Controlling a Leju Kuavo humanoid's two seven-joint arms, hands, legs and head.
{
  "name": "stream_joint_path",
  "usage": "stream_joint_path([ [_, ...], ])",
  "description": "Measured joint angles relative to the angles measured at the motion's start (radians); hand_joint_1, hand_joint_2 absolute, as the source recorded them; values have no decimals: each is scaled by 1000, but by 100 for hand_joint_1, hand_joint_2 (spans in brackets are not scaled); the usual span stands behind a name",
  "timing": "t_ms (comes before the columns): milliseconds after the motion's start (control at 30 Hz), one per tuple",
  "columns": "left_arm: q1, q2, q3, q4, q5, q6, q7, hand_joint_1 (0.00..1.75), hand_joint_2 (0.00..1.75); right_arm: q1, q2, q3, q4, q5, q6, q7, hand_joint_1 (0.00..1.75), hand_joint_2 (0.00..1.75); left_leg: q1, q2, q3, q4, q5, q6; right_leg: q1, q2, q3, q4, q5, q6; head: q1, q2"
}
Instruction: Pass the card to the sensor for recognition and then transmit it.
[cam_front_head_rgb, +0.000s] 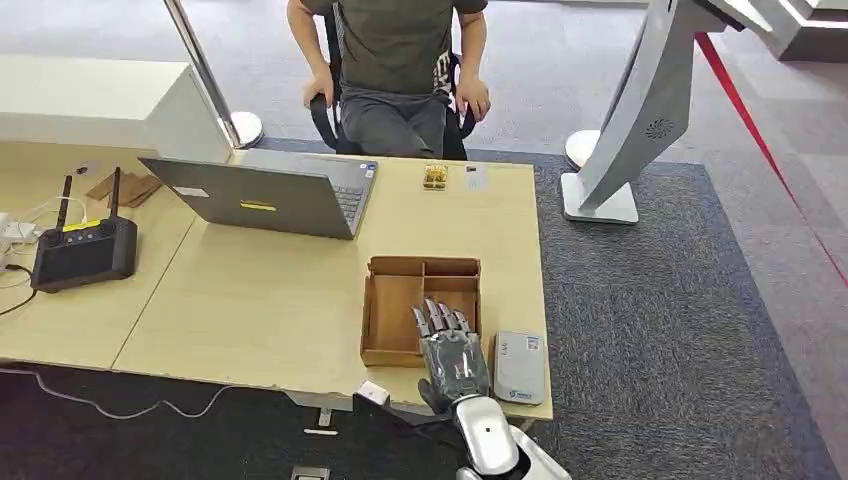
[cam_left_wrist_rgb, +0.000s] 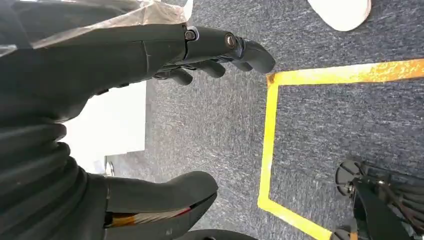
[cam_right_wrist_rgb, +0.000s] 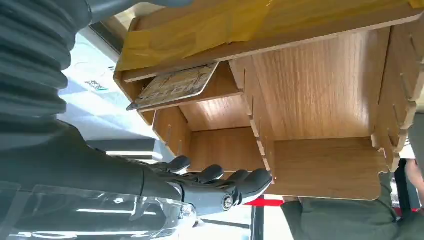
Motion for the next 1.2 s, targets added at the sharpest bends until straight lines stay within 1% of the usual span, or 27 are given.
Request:
stream_joint_path([
  [333, 0, 0, 0, 0, 0, 0, 0, 0, 175, -3, 0, 0, 9, 0, 0, 1, 0, 175, 0, 0, 0, 0, 0, 0, 0, 0, 0, 0, 0, 0, 0, 0],
  [700, 0, 0, 0, 0, -10, -3, 3, 0, 175, -7, -9, 0, 9, 1, 2, 37, 0, 175, 0, 0, 0, 0, 0, 0, 0, 0, 0, 0, 0, 0, 0, 0],
  [1200, 0, -1, 0, 0, 18, 10, 8, 0, 175, -7, -14, 0, 9, 6, 2, 31, 0, 175, 0, 0, 0, 0, 0, 0, 0, 0, 0, 0, 0, 0, 0, 0],
])
